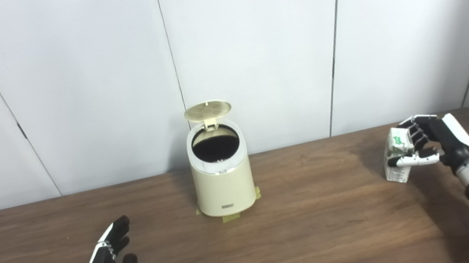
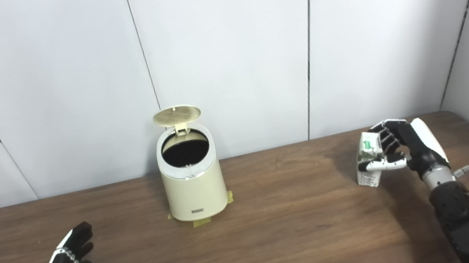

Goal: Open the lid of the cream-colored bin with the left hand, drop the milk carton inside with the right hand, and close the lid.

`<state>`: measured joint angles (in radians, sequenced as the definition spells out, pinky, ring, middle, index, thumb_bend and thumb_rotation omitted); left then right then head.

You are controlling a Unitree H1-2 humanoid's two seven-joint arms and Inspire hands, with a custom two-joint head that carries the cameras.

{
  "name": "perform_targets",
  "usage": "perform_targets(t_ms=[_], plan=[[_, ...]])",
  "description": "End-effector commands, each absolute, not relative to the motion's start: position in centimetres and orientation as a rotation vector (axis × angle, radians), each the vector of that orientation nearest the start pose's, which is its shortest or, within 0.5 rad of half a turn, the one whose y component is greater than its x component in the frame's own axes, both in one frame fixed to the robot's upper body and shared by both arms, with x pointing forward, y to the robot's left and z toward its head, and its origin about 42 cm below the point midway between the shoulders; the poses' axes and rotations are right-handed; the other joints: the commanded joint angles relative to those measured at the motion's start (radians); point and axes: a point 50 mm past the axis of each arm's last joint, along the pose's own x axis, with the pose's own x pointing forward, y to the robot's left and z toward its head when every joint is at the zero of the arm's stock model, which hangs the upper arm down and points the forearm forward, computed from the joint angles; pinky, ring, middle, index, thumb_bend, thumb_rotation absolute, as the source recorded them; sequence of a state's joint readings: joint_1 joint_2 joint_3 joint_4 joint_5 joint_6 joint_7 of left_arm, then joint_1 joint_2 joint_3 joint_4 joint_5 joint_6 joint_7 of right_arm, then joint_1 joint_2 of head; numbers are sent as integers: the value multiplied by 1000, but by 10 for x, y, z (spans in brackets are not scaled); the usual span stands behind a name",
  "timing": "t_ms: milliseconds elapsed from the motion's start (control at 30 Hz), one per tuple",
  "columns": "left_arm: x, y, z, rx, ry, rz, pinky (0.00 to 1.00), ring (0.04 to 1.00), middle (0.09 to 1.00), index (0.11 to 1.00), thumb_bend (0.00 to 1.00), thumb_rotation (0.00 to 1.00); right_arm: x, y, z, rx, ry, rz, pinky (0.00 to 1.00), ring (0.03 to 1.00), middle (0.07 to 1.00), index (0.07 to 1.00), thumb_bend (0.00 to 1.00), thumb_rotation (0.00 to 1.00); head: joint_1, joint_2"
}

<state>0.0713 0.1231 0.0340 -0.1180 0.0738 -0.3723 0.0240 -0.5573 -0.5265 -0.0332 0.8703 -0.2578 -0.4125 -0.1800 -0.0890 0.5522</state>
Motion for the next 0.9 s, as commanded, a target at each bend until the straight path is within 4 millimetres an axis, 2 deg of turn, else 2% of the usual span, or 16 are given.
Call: perform_targets(t_ms=[0, 267, 567, 867], plan=[[250, 258, 129, 204, -411, 16, 881, 900, 891, 866, 367, 603, 450, -437, 198, -689, -283, -267, 359, 417, 476, 524, 518, 0, -1, 1], [251, 258, 128, 209, -411, 22, 854, 888, 882, 859, 381, 617, 449, -426, 208, -691, -365, -287, 348, 409, 479, 532, 516, 0, 4, 2], [252, 256, 128, 216, -412, 25, 845, 882, 879, 856, 377, 667, 451, -397, 241, -681, -517, -221, 367, 422, 489, 515, 518, 0, 3, 0], [252, 254, 128, 218, -403, 24, 849, 882, 878, 858, 374, 669, 446, -363, 275, -588, -603, -147, 328, 406, 488, 524, 516, 0, 7, -2]])
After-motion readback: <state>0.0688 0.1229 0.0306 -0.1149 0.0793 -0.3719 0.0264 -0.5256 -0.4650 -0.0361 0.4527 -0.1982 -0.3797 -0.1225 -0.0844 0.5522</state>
